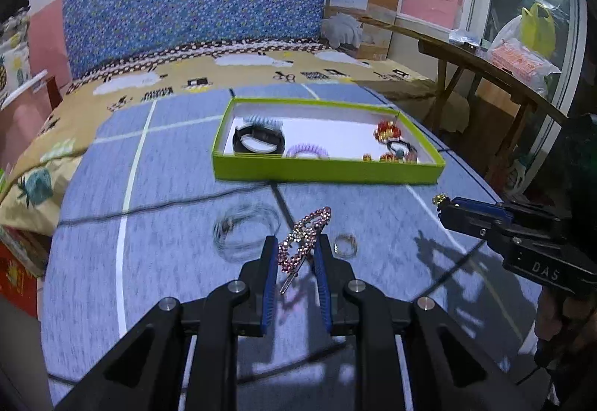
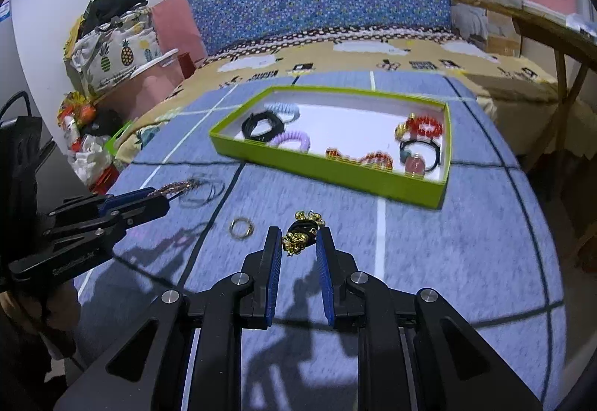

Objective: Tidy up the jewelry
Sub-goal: 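Carry the hair clip and gold charm into the green box and open both tools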

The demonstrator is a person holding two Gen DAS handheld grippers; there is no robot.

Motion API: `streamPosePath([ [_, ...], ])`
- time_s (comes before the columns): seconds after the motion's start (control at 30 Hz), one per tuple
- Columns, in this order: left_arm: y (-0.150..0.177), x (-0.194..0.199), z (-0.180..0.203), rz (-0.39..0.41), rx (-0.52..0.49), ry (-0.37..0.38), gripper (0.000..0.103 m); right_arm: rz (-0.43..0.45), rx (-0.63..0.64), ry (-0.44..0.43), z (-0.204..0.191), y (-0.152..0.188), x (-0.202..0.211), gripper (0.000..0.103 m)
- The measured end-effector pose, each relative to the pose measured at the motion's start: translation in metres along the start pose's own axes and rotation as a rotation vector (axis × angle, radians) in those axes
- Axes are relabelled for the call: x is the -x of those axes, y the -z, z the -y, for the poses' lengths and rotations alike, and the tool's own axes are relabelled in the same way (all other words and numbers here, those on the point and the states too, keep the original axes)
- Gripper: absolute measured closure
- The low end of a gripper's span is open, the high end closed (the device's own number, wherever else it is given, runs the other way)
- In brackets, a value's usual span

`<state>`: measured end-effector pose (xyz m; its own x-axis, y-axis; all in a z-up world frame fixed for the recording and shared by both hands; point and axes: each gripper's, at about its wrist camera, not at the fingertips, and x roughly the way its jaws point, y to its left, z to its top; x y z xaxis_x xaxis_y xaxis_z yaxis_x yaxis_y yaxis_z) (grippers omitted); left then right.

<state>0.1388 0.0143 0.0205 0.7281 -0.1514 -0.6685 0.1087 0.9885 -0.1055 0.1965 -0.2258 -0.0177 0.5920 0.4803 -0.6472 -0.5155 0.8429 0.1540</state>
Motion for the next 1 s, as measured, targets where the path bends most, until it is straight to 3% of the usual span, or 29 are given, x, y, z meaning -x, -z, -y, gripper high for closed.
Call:
streamPosePath([
  [0.27, -0.046, -0.027, 0.000, 0.031, -0.031, -0.015, 0.083, 0.027, 0.010, 0.018, 0.018, -0.039, -0.018, 0.084],
  [0.5, -0.077, -0.057, -0.005, 0.032, -0.043, -0.029, 0.083, 0.000, -0.003, 0.041, 0.039, -0.060, -0.047, 0.084],
  [1.0, -0.105, -0.121, -0.007, -0.028, -0.056, -0.061, 0.083, -0.055, 0.008, 0.091, 0.065, -0.086, -0.097, 0.084],
])
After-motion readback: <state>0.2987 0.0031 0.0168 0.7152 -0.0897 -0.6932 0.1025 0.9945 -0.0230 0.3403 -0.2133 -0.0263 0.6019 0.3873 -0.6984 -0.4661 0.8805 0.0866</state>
